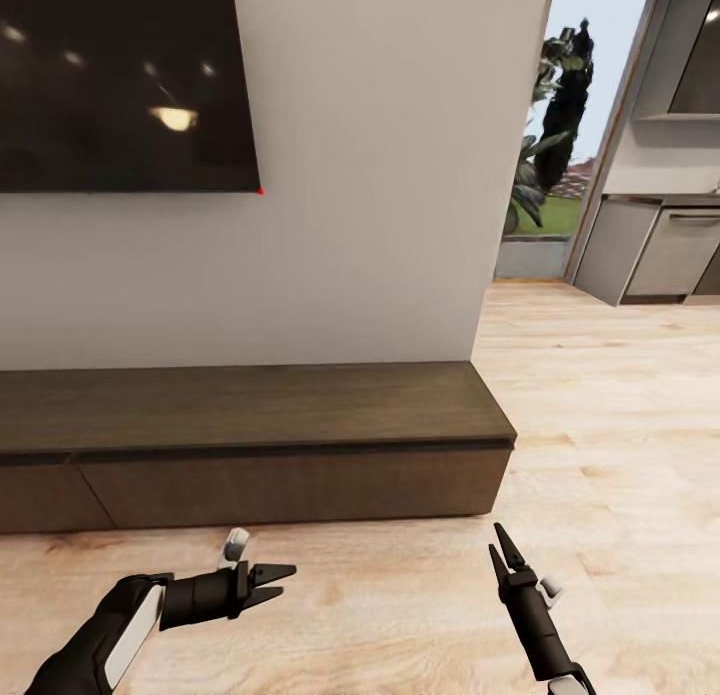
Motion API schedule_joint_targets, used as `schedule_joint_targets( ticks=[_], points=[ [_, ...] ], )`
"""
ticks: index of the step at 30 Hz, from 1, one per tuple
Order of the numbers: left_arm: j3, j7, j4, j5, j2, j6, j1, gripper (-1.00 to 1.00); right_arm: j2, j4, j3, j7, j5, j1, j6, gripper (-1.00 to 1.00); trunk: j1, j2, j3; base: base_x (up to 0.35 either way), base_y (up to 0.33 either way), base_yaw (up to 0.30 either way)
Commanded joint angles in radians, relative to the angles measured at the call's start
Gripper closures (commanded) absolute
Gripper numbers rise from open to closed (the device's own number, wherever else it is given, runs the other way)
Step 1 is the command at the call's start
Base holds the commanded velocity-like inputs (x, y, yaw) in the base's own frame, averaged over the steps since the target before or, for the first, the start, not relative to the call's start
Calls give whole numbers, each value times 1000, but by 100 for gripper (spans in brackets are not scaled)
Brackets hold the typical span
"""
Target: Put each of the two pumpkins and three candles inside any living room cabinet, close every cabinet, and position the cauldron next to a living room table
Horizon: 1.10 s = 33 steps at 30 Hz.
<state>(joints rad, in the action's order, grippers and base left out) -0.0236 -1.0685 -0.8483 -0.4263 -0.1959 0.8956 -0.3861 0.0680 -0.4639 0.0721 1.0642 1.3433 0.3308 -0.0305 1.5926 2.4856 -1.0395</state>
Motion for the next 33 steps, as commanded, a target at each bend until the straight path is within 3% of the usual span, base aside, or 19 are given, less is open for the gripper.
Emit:
schedule_joint_targets(
  ticks=[1, 10, 33],
  points=[
    [-2, -5, 0, -4, -2, 5, 0, -100, 0, 1, -2, 3, 7, 1, -3, -100, 0, 0, -1, 0, 0, 0],
    [-2, -17, 0, -4, -5, 4, 2, -100, 0, 4, -3, 3, 7, 1, -3, -100, 0, 0, -1, 17, 0, 0],
    [-3, -17, 0, -3, -3, 3, 3, -100, 0, 6, -2, -3, 7, 1, -3, -100, 0, 0, -1, 190, 36, 0]
  ],
)
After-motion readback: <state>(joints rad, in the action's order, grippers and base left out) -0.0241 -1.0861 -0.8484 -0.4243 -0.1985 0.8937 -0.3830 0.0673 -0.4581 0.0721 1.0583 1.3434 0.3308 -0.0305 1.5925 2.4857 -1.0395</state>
